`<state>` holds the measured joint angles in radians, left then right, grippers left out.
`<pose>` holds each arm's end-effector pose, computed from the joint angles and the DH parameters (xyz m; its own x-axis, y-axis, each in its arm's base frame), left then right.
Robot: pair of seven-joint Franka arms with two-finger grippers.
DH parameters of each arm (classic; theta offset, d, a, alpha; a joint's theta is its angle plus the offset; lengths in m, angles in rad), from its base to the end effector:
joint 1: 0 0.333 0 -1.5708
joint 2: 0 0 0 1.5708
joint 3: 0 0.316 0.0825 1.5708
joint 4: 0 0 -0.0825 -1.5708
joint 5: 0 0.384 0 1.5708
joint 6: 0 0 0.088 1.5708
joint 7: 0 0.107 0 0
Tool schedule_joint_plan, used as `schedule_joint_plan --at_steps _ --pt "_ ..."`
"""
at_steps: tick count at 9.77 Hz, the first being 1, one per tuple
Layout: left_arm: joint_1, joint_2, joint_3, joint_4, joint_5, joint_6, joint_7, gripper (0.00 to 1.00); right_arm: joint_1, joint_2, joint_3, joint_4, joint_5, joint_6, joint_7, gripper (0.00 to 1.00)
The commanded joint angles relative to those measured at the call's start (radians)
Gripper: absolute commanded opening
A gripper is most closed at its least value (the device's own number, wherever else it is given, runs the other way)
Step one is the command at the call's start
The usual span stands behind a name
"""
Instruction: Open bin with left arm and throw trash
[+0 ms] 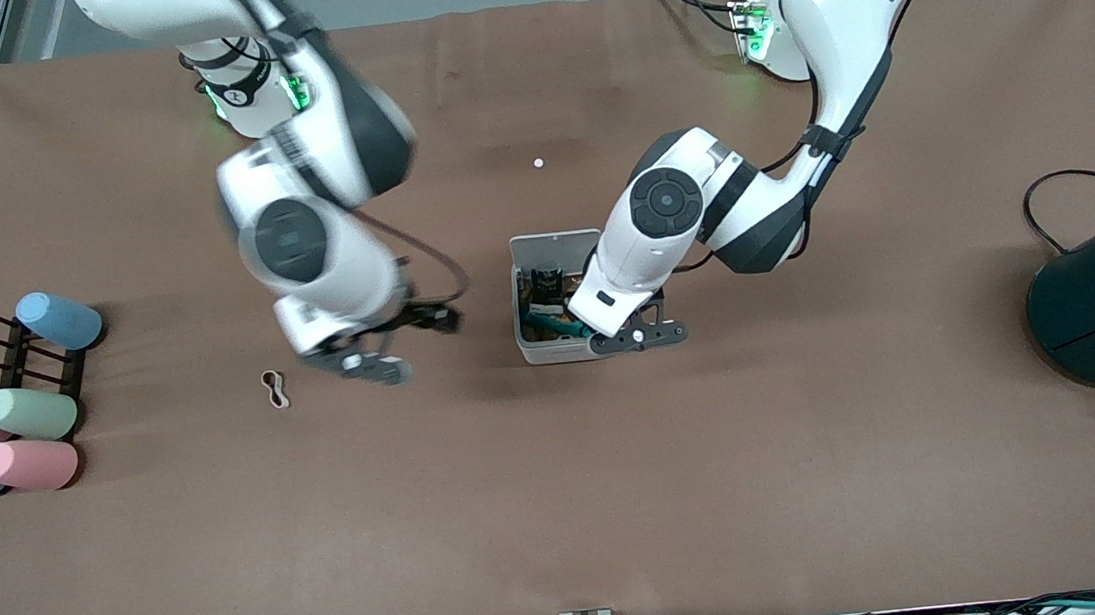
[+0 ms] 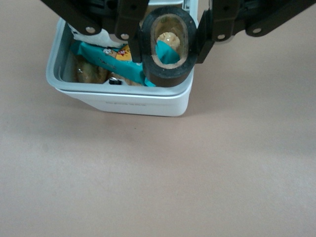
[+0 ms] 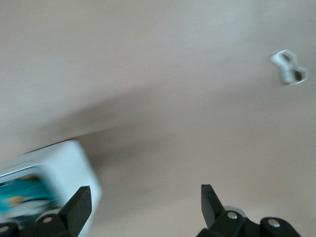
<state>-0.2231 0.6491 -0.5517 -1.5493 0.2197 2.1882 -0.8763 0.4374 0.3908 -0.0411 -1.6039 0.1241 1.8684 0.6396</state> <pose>0.5522 -0.4403 0.3202 0.9955 0.0842 -0.0444 0.0901 -0.9838 0.1548 0.5991 0.2642 0.3943 0.9473 -0.2775 -0.1601 -0.2814 -0.9596 -0.0022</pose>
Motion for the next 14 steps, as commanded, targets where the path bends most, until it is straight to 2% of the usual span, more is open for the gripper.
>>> schedule_joint_plan --at_steps 1,3,4,5,8,9,11,12,13,14 --pt "-0.021 -0.002 0.010 0.003 0.021 -0.013 -0.033 0.23 -0.170 -0.154 0.020 -0.343 0.014 0.154 -0.304 0.98" --pt "-0.024 0.007 0.010 0.002 0.041 -0.011 -0.045 0.41 -0.293 -0.150 0.018 -0.482 0.012 0.294 -0.592 0.98" --pt "-0.025 0.009 0.012 0.002 0.059 -0.011 -0.061 0.56 -0.305 -0.150 0.017 -0.549 0.009 0.416 -0.654 0.98" --pt "-0.027 0.014 0.012 0.002 0.073 -0.011 -0.062 0.99 -0.316 -0.123 0.017 -0.592 0.008 0.554 -0.726 0.94" --pt "-0.032 0.005 0.012 0.002 0.082 -0.013 -0.087 1.00 -0.310 0.003 0.017 -0.594 0.002 0.771 -0.772 0.93" --pt "-0.013 -0.014 0.010 0.003 0.086 -0.037 -0.082 1.00 -0.312 0.028 0.015 -0.594 -0.003 0.799 -0.775 0.93" --pt "0.046 -0.125 0.010 0.064 0.083 -0.227 -0.075 1.00 -0.319 0.040 0.013 -0.587 -0.046 0.804 -0.775 0.93" --pt "0.117 -0.181 0.000 0.095 0.070 -0.313 -0.061 1.00 -0.318 0.069 0.013 -0.584 -0.050 0.839 -0.775 0.92" --pt "0.166 -0.233 -0.005 0.103 0.040 -0.390 -0.055 1.00 -0.319 0.092 0.013 -0.587 -0.052 0.869 -0.775 0.62" --pt "0.218 -0.279 -0.007 0.110 0.005 -0.433 0.003 1.00 -0.318 0.092 0.013 -0.587 -0.052 0.864 -0.766 0.15"
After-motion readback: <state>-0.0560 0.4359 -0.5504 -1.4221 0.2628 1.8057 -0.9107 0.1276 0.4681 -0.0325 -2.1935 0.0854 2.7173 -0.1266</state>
